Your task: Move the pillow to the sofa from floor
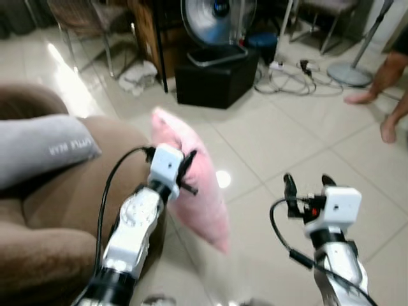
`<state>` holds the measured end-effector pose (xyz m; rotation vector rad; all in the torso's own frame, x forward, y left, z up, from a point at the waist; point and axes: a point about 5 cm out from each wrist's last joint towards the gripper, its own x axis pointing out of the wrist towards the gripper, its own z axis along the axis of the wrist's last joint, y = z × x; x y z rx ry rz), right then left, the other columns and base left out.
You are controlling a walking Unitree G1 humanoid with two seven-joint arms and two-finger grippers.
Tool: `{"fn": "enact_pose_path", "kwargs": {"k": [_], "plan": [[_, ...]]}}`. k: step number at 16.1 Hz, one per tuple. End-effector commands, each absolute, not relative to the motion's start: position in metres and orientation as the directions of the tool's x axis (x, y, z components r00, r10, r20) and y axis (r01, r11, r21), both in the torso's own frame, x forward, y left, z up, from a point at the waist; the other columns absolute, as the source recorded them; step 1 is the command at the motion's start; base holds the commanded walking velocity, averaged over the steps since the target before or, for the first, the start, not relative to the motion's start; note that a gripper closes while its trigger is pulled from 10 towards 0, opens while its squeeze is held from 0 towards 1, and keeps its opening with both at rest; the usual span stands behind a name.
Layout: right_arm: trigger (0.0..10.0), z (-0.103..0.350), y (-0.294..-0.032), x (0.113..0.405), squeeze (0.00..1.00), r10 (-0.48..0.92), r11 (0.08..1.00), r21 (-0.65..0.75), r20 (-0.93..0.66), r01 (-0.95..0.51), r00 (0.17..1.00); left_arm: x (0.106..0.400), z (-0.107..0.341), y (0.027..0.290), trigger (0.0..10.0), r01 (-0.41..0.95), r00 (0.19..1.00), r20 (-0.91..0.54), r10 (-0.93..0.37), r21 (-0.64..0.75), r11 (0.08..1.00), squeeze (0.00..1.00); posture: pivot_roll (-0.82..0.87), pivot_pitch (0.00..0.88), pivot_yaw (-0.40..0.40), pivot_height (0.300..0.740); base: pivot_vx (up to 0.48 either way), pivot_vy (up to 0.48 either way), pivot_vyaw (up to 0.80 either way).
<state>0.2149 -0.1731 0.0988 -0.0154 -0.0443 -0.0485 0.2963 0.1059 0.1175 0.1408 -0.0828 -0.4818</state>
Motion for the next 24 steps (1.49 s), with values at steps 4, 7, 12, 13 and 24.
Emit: {"fn": "enact_pose_path", "kwargs": {"k": [4,7,12,13,24], "plan": [[10.0,0.100,-0.167,0.217,0.00,0.004,0.998,-0.064,0.039,-0.002,0.999,0.309,0.137,0.093,10.0,0.463,0.865,0.120,-0.487,0.183,0.867,0.00,-0.01,0.000,-0.004,0.740,0.067,0.000,0.20],[10.0,0.099,-0.159,0.216,0.00,0.061,0.995,-0.078,0.034,-0.058,0.998,0.315,0.141,0.091,10.0,0.453,0.869,0.125,-0.478,0.186,0.872,0.00,-0.01,0.000,-0.001,0.740,0.280,0.000,0.80],[10.0,0.097,-0.153,0.216,0.00,0.107,0.991,-0.087,0.023,-0.105,0.994,0.318,0.141,0.094,10.0,0.437,0.878,0.122,-0.462,0.184,0.880,0.00,0.00,0.000,-0.002,0.740,0.293,0.000,0.80],[10.0,0.096,-0.153,0.216,0.00,0.108,0.991,-0.086,0.022,-0.106,0.994,0.319,0.141,0.094,10.0,0.438,0.878,0.124,-0.463,0.185,0.880,0.00,0.01,0.000,-0.002,0.740,0.300,0.000,0.80],[10.0,0.089,-0.156,0.214,0.00,0.097,0.995,-0.037,-0.005,-0.097,0.995,0.344,0.135,0.063,10.0,0.512,0.853,0.014,-0.522,0.167,0.842,0.00,0.00,0.009,0.020,0.740,0.244,0.000,0.64]]}}
